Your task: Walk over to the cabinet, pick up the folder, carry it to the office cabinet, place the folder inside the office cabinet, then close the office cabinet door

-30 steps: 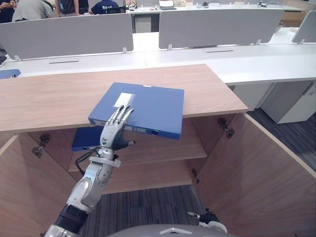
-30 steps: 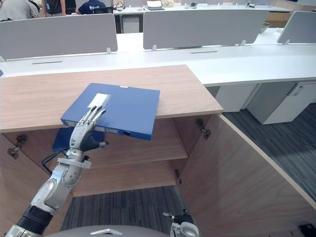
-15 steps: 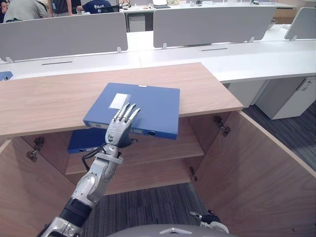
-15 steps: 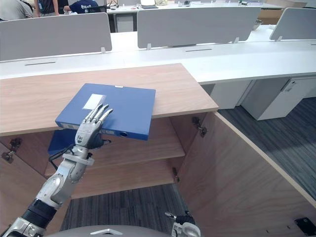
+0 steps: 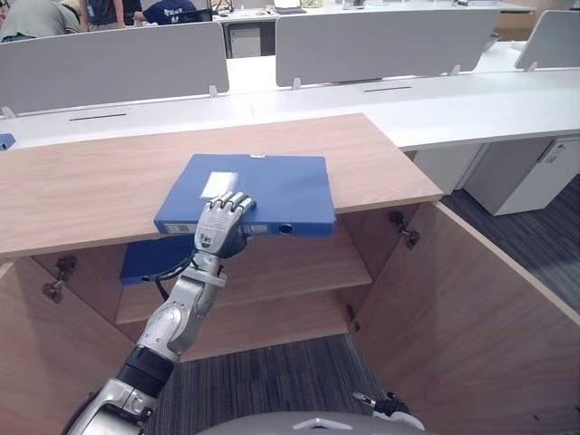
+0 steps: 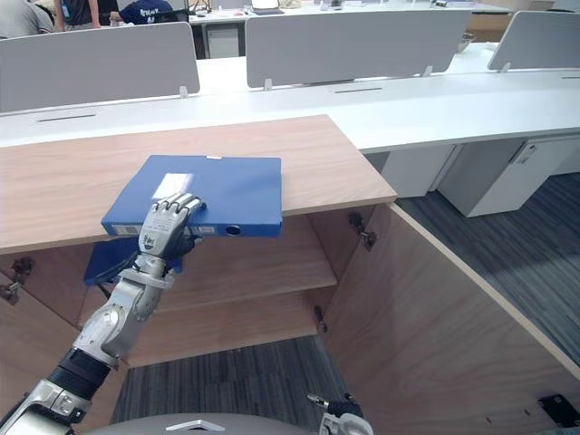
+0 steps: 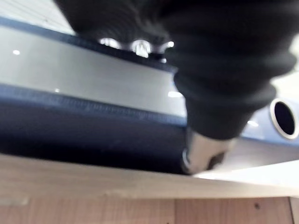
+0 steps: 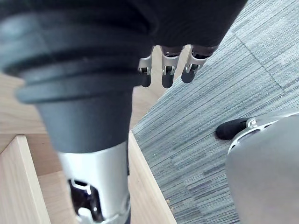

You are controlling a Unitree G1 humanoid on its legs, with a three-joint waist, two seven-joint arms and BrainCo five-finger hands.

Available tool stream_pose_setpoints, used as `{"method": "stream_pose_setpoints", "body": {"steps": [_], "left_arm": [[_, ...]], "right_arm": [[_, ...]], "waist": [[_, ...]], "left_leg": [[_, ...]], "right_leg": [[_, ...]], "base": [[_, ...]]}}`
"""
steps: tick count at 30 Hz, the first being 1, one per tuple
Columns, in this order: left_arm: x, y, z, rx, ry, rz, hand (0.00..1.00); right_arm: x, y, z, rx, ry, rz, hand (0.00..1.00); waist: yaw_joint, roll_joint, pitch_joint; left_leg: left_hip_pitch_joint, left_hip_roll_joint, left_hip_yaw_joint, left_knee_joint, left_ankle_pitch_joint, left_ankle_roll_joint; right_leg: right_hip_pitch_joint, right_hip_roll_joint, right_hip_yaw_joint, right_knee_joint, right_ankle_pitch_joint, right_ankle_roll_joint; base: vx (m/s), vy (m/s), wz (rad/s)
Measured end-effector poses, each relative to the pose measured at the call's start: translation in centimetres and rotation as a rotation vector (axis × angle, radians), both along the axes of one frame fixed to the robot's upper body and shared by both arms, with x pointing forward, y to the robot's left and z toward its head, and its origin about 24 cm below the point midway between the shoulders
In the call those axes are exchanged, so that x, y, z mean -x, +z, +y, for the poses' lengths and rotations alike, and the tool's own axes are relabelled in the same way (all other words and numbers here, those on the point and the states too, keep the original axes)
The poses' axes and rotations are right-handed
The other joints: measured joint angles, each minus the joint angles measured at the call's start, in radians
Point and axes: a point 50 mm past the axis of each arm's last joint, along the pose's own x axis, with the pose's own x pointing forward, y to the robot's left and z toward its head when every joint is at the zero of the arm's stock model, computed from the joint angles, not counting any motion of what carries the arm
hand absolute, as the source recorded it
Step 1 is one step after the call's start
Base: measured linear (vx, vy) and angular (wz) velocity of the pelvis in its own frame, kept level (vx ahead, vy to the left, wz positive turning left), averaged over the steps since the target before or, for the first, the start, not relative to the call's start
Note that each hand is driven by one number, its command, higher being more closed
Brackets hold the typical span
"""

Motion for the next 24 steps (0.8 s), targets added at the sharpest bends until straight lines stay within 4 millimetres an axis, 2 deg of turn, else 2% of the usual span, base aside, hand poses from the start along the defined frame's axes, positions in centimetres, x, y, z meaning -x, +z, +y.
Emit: {"method": "stream_pose_setpoints", "body": {"steps": [6,17,19,24], "left_arm": [[-0.1,0.8,1.1,0.068,0.068,-0.035,1.0],[3.9,3.9,3.5,0.441,0.174,-0.204,1.0],[4.6,4.6,4.0,0.528,0.195,-0.249,1.0],[6.9,6.1,4.8,0.753,0.234,-0.361,1.0]], "right_arm": [[0.0,0.0,0.0,-0.001,0.0,0.0,0.0],[0.0,0.3,0.6,0.009,0.036,-0.042,0.0],[-0.4,0.6,0.6,0.015,0.034,-0.079,0.0],[-2.3,1.8,2.8,-0.015,0.021,-0.218,0.0]], "waist": [[0.0,-0.001,0.0],[0.018,-0.006,0.0],[0.023,-0.007,0.0],[0.034,-0.009,0.0]], "left_leg": [[0.0,-0.002,0.011,0.0,-0.002,0.002],[-0.004,0.001,0.011,0.0,-0.002,0.002],[-0.007,0.001,0.011,0.0,-0.001,0.002],[-0.018,0.001,0.01,0.0,0.004,0.007]], "right_leg": [[0.005,-0.001,0.008,-0.016,0.011,-0.006],[-0.008,-0.002,0.013,0.006,0.01,0.001],[-0.019,-0.002,0.016,0.022,0.004,0.001],[-0.037,-0.002,0.016,0.037,0.004,0.001]], "base": [[0.0,0.003,-0.05],[0.0,0.0,0.0],[-0.02,-0.004,-0.01],[-0.02,-0.002,0.0]]}}
